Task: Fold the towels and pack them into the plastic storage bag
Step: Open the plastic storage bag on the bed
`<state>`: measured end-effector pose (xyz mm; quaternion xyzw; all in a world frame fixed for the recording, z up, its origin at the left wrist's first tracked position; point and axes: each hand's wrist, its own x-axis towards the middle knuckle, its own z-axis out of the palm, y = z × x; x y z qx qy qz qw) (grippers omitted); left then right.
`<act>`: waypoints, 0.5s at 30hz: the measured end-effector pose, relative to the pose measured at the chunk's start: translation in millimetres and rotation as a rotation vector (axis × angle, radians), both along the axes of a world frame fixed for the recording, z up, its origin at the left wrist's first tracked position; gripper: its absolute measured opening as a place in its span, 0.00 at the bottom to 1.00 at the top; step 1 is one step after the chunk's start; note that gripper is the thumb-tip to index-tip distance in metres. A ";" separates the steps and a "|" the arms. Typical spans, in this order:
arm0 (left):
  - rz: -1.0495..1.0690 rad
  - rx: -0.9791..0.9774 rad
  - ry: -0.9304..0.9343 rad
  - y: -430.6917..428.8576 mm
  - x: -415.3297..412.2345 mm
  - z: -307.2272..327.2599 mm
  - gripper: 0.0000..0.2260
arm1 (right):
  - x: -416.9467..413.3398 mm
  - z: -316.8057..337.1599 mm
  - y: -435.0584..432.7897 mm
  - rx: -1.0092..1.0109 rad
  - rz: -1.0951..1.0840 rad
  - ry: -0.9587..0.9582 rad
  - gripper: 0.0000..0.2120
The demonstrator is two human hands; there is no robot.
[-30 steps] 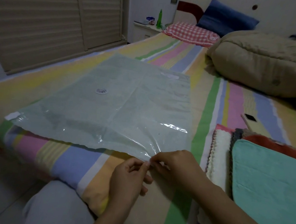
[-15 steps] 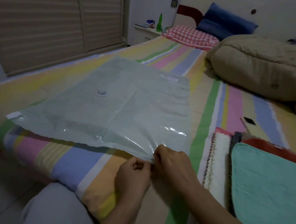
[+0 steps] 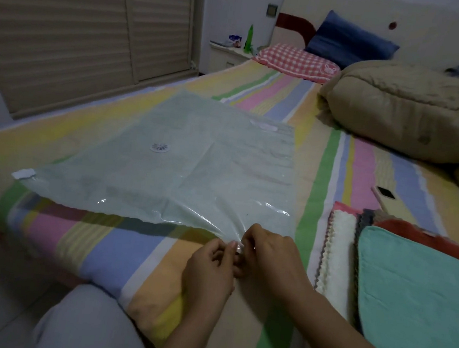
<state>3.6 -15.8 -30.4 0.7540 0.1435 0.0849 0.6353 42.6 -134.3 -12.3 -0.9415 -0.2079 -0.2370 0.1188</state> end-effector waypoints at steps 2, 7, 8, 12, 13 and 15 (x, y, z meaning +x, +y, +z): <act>0.030 0.060 -0.026 -2.6 -1.4 -1.4 0.16 | 0.3 2.3 -2.4 -0.025 -0.002 0.008 0.07; 0.085 0.169 -0.002 -8.4 -5.0 -5.1 0.16 | 11.3 12.6 -7.2 -0.068 -0.106 -0.034 0.05; 0.085 0.168 0.014 -9.3 -7.2 -5.3 0.15 | 17.5 22.0 -11.1 -0.011 -0.181 -0.045 0.05; 0.076 0.090 0.066 -12.1 -12.8 3.4 0.13 | 38.0 67.7 -38.0 0.159 -0.346 -0.094 0.05; 0.061 0.088 0.078 -12.7 -12.1 4.1 0.13 | 36.6 71.7 -40.9 0.124 -0.323 -0.091 0.06; 0.044 0.109 0.087 -13.3 -9.9 6.0 0.14 | 25.1 70.5 -38.9 0.063 -0.245 -0.041 0.07</act>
